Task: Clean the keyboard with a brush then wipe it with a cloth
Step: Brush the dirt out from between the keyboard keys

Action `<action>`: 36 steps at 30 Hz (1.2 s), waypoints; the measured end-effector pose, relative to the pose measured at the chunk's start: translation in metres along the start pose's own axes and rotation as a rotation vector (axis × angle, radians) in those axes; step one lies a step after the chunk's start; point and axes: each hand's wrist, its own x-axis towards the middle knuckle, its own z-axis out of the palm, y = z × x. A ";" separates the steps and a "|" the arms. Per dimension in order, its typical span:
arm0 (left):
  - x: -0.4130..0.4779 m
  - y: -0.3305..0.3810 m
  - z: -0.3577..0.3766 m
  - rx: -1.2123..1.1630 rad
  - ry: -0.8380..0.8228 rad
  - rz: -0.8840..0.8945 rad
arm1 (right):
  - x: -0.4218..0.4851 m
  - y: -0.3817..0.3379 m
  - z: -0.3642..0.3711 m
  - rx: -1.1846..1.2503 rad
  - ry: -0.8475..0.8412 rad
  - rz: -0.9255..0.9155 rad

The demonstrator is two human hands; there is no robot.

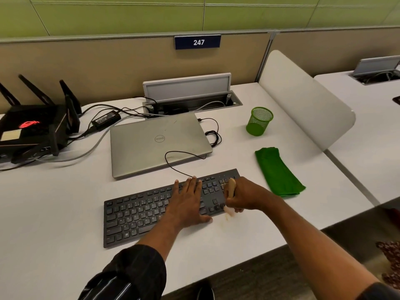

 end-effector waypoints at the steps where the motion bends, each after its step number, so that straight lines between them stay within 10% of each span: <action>1: 0.001 0.000 0.000 0.001 0.001 0.001 | 0.000 0.003 -0.002 0.001 0.080 -0.015; 23: 0.009 0.003 0.000 -0.010 -0.012 0.005 | 0.002 0.013 -0.011 -0.092 -0.052 -0.016; 30: 0.012 0.007 0.001 -0.016 0.001 0.004 | 0.016 0.010 -0.012 0.033 0.454 -0.025; 36: 0.014 0.007 0.001 -0.017 0.001 0.004 | 0.025 0.003 0.007 0.091 0.538 0.052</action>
